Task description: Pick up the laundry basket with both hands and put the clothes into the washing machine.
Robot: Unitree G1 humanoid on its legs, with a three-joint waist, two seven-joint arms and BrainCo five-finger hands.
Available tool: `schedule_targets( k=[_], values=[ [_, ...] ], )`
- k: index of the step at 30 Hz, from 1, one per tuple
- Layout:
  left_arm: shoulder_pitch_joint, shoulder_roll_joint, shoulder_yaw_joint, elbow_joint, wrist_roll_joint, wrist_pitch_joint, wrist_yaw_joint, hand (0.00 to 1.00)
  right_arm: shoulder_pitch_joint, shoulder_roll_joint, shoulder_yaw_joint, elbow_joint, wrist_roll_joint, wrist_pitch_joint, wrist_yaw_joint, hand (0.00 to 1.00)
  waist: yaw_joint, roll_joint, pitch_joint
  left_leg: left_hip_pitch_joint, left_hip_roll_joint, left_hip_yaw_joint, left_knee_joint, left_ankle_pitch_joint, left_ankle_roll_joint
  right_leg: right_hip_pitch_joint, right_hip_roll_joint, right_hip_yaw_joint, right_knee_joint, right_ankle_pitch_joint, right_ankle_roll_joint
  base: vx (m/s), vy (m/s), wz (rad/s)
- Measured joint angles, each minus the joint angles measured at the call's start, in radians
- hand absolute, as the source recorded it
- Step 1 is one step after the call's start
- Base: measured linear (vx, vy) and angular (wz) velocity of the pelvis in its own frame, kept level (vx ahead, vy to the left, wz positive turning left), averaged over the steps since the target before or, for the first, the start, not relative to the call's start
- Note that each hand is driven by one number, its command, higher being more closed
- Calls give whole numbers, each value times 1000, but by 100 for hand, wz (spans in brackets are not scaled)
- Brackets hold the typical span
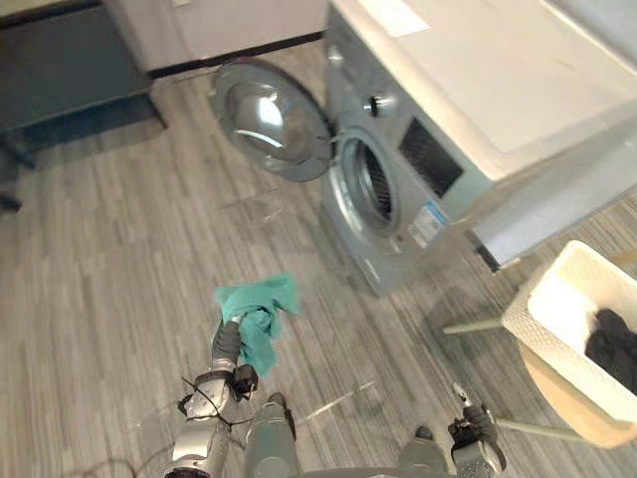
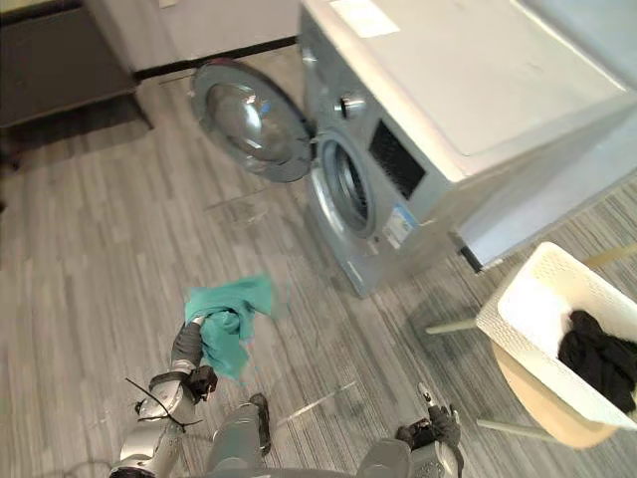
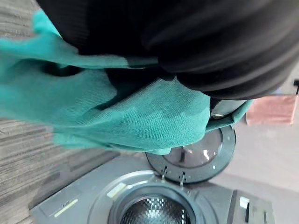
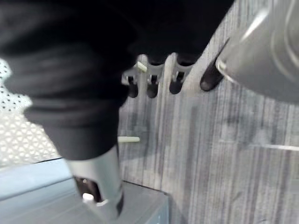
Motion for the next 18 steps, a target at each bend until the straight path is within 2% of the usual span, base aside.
schedule_targets(
  k=[1,2,3,4,5,6,7,8,9,10,11,12,13,14,15,16,17,18],
  values=[
    [-14,-14,-9,16,14,7,0,100,-3,-4,-3,8,3,-2,1,0,-13,14,0,11,-4,-11,-40,28,5,19,7,-25,-17,33,7,83,-119,60],
    [-24,-26,-36,17,35,10,-3,100,-3,-11,-7,19,20,-6,7,0,-47,7,5,19,-32,-7,-39,40,12,14,3,-45,26,27,18,98,-48,52],
    [-31,-32,-50,16,37,12,-4,100,-2,-10,-13,21,22,-7,9,0,-68,13,8,37,-45,-3,-41,39,13,-2,2,-45,96,19,29,83,-30,47],
    [-46,-39,-63,16,42,14,-12,100,-2,-7,-25,18,24,-12,14,0,-83,20,24,73,-38,2,-69,47,26,-64,12,-37,253,4,21,39,-122,53],
    [-56,-47,-94,13,44,12,-23,100,14,17,-47,16,31,-22,16,0,-103,21,25,123,-35,-42,-151,53,-1,-83,66,21,220,-45,-64,48,-193,88],
    [-72,-50,-105,22,44,11,-33,100,42,31,-44,33,41,-19,13,0,-120,-27,14,143,-64,-82,-158,48,-33,-82,54,24,185,-23,-109,61,-205,92],
    [-66,-69,-108,17,43,13,-36,100,50,30,-47,26,50,-21,12,0,-120,-27,17,122,-68,-83,-74,23,-68,-73,45,12,191,-33,-103,112,-107,50],
    [-44,-93,-125,-8,43,15,-39,100,60,31,-50,-8,62,-31,11,0,-119,-11,26,91,-62,-61,104,-69,-111,-56,47,13,196,-49,-109,155,-38,2],
    [-6,-118,-148,-33,46,17,-45,100,67,26,-45,-56,63,-37,11,0,-122,22,44,44,-42,-39,352,-136,-150,-13,60,11,198,-77,-117,208,-29,-11],
    [29,-144,-171,-61,51,27,-54,100,78,9,-36,-86,63,-35,9,0,-121,69,44,-12,-14,-26,538,-106,-143,25,73,1,202,-91,-124,188,-12,-3],
    [50,-156,-173,-78,51,32,-61,100,87,8,-32,-100,63,-33,8,0,-119,78,44,-33,7,-24,611,-83,-140,39,81,-4,204,-101,-124,179,4,-40],
    [108,-176,-170,-135,52,36,-66,100,113,6,-7,-153,63,-26,7,0,-88,104,26,-71,38,-27,745,-8,-144,62,106,37,216,-124,-138,134,25,-64],
    [120,-184,-167,-151,52,36,-65,100,119,6,4,-175,62,-24,8,0,-68,104,21,-81,42,-29,777,26,-143,65,113,58,213,-125,-138,185,58,-96],
    [124,-180,-159,-171,53,36,-65,100,110,3,32,-200,59,-24,9,0,-53,102,18,-105,36,-35,820,110,-141,71,111,98,203,-125,-137,160,72,-78],
    [118,-176,-154,-183,54,35,-64,100,101,0,55,-220,57,-20,9,0,-39,93,17,-152,40,-30,870,114,-141,87,101,129,187,-117,-137,234,64,-82],
    [103,-168,-142,-185,60,33,-63,100,86,0,66,-233,55,-19,8,0,-33,75,15,-176,47,-16,862,36,-66,99,90,173,166,-104,-120,262,59,-94],
    [93,-165,-138,-184,63,31,-60,100,64,-4,70,-237,53,-18,7,0,-26,53,12,-186,58,-15,782,-32,8,107,77,223,141,-99,-113,339,104,-96],
    [89,-162,-139,-183,63,32,-60,100,52,-8,71,-233,52,-19,7,0,-20,44,8,-188,60,-29,712,-60,17,109,72,250,123,-95,-107,290,144,-109]
  ],
)
